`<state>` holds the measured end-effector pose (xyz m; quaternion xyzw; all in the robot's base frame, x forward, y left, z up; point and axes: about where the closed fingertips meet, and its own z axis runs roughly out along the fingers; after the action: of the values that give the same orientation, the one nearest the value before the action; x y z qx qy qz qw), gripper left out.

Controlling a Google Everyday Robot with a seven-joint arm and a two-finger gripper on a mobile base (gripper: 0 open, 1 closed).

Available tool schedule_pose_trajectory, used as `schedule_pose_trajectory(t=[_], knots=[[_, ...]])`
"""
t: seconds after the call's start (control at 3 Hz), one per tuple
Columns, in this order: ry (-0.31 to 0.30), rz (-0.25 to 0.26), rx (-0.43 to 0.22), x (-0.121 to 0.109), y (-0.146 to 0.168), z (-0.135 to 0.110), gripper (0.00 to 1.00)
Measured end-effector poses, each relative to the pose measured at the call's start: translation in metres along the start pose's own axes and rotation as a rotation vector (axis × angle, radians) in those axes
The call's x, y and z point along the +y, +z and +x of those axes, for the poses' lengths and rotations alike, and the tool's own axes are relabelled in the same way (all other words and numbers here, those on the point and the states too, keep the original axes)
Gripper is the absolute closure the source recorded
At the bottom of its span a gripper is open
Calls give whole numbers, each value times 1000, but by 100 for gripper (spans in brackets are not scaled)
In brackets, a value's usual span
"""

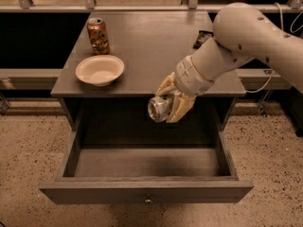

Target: Pick 7up can from top drawer and place on counter

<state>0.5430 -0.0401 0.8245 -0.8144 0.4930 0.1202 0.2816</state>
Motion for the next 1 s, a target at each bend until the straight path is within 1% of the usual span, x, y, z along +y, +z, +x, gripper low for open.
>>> schedule_pose_trajectory(t=[0.33,0.67,1.0], knots=[[136,45,67,-17,-12,20,100],[337,133,121,-42,-22,48,100],[385,161,137,-51,-26,54,100]])
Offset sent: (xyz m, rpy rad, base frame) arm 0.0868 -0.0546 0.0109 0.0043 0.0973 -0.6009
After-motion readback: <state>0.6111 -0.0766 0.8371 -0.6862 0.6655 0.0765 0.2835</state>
